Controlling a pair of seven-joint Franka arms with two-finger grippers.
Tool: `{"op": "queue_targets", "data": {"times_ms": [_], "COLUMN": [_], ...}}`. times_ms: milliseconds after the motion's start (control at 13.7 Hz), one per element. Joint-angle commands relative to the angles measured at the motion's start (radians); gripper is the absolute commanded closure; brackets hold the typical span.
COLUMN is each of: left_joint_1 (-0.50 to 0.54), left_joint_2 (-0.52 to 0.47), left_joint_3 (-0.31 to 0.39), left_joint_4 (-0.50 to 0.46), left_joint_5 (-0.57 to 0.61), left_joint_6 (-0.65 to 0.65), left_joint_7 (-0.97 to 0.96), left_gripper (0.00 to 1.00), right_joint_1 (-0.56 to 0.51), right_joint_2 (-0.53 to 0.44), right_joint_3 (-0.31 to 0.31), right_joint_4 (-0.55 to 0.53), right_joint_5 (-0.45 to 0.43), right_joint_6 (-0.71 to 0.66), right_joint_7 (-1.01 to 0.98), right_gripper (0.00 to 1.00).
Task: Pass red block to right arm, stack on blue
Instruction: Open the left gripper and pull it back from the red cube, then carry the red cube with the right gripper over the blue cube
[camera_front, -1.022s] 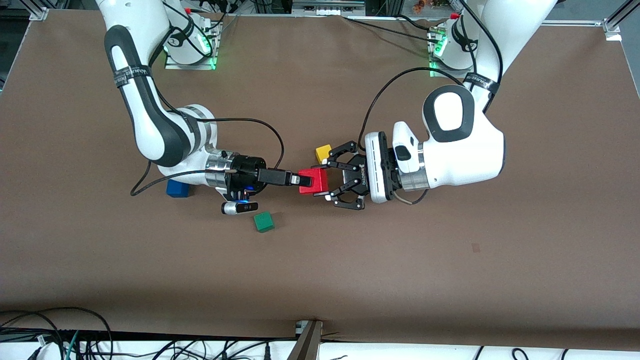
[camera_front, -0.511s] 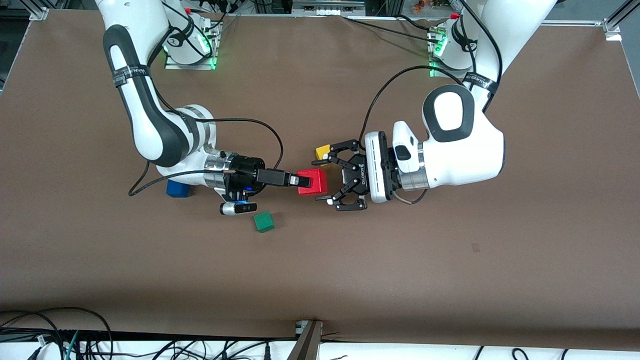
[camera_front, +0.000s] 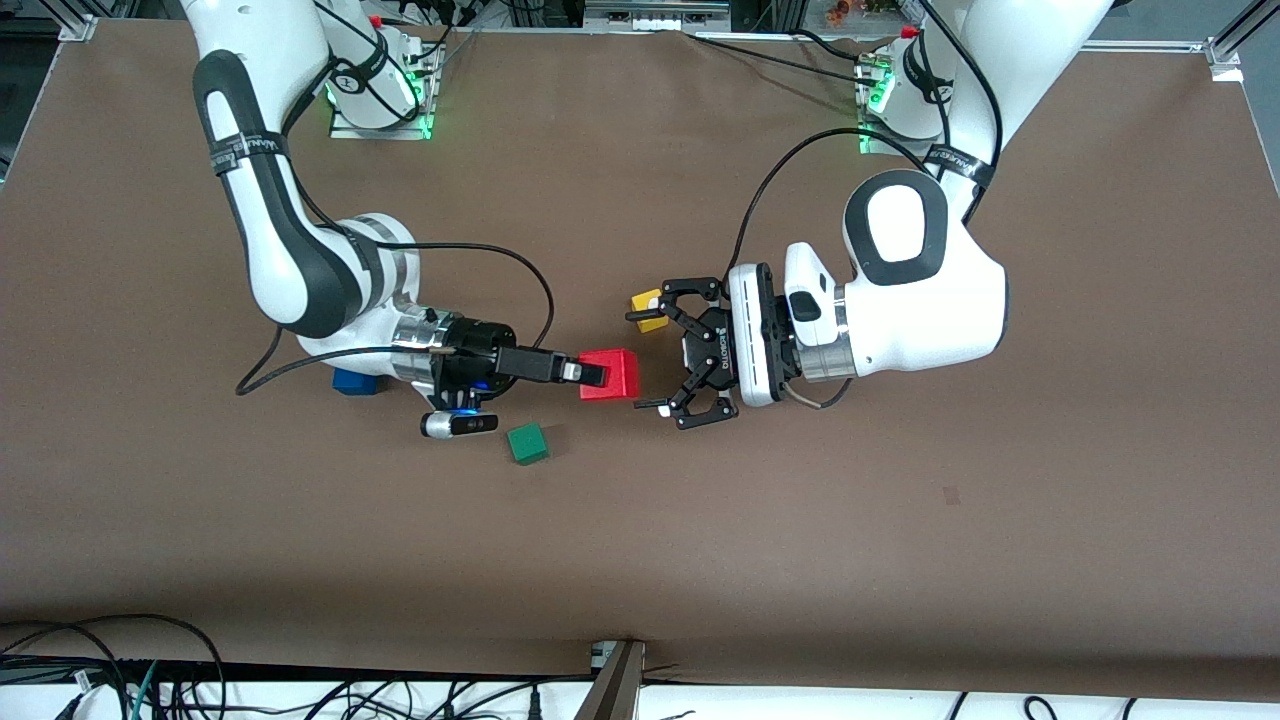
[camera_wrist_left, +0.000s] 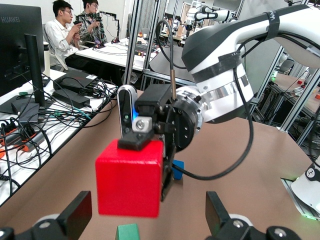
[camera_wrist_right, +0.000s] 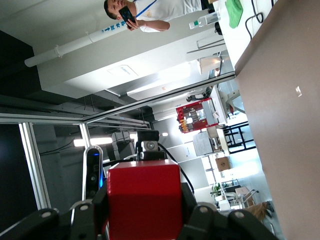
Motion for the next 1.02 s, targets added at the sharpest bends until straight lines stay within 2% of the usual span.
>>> {"op": "queue_targets", "data": {"times_ms": [0, 292, 438, 803, 949], "left_joint_1": [0.000, 0.026, 0.047, 0.071, 0.072], "left_joint_2": [0.004, -0.026, -0.042, -0.043, -0.043], "left_joint_3": [0.013, 0.055, 0.091, 0.268, 0.333], "left_joint_4": [0.016, 0.001, -0.040, -0.074, -0.082], "left_joint_5": [-0.029, -0.025, -0.025, -0.019, 0.053], "left_joint_6": [0.001, -0.014, -0.034, -0.192, -0.263], "left_joint_7": [0.019, 0.023, 0.025, 0.023, 0.020], "left_gripper": [0.00, 0.00, 0.00, 0.00, 0.00], "right_joint_1": [-0.038, -0.061, -0.061, -0.061, -0.061], "right_joint_2": [-0.010, -0.022, -0.030, -0.079, -0.109], "right_joint_3": [0.004, -0.039, -0.056, -0.087, -0.122], "right_joint_4": [0.035, 0.118, 0.155, 0.193, 0.193], "right_joint_5": [-0.097, -0.368, -0.516, -0.879, -1.046], "right_joint_6": [0.002, 0.002, 0.000, -0.015, -0.050], "right_joint_7": [0.033, 0.182, 0.254, 0.376, 0.394], "right_gripper": [1.00, 1.00, 1.00, 1.00, 1.00]}}
